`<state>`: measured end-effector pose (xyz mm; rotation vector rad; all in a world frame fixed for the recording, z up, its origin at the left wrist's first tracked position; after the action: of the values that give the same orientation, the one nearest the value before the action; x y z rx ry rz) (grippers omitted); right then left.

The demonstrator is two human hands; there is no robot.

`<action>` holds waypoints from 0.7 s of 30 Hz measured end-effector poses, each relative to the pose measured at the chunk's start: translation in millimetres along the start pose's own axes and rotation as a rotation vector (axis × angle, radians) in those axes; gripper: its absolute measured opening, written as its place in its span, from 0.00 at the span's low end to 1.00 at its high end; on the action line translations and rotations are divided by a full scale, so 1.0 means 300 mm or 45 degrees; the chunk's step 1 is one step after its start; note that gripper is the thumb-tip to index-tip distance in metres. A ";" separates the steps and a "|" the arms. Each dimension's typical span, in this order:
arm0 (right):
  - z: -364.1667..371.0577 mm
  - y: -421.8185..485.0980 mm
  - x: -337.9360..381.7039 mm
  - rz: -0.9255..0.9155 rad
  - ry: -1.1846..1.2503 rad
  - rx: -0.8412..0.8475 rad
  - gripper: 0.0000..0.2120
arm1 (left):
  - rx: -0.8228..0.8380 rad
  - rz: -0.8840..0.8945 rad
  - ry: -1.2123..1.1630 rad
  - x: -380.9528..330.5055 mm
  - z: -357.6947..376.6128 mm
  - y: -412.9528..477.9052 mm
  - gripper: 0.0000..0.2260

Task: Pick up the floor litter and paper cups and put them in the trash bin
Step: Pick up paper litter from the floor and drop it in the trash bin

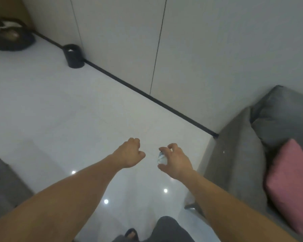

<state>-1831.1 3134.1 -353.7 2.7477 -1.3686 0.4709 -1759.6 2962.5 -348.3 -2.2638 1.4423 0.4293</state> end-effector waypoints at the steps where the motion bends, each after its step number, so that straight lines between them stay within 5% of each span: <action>1: -0.003 0.067 0.043 -0.046 -0.011 0.004 0.30 | -0.018 -0.033 -0.008 0.044 -0.034 0.024 0.15; 21: 0.034 1.378 0.979 -0.758 0.032 0.105 0.28 | -0.329 -0.666 0.097 0.962 -0.747 0.649 0.14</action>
<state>-1986.8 2652.5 -322.1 2.9972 -0.4778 0.5188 -1809.8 2552.1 -325.4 -2.7663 0.8038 0.3776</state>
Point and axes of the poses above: each hand's wrist, its own y-axis towards the middle knuckle, its own z-axis out of the palm, x = y × z, the point moved 6 cm from there along y, towards the middle knuckle, and after that the axes turned 9 degrees about -x, right-handed, at the moved point
